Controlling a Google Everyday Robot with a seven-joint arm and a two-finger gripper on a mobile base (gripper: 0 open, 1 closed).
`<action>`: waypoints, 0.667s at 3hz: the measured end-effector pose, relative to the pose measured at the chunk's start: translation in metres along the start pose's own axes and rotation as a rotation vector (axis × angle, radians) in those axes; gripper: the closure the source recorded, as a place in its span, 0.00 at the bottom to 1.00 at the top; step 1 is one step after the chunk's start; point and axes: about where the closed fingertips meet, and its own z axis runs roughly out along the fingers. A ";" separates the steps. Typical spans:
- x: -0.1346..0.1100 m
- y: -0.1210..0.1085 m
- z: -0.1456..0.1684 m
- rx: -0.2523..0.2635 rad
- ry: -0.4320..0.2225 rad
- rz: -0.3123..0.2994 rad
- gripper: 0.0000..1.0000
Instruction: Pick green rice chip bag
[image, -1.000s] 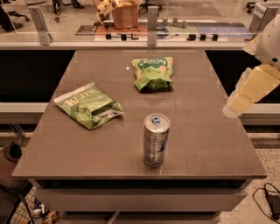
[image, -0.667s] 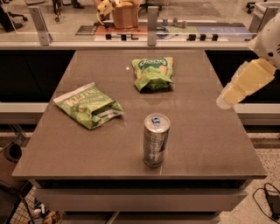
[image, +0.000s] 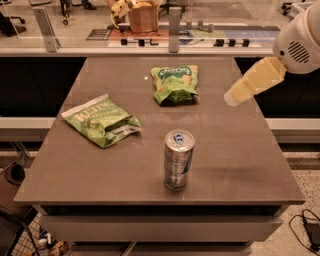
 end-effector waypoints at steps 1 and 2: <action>-0.016 0.001 0.034 -0.002 0.001 0.067 0.00; -0.026 0.002 0.063 -0.020 -0.003 0.137 0.00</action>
Offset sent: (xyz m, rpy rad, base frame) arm 0.0755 0.0470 -0.0598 0.1521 0.0737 -0.1568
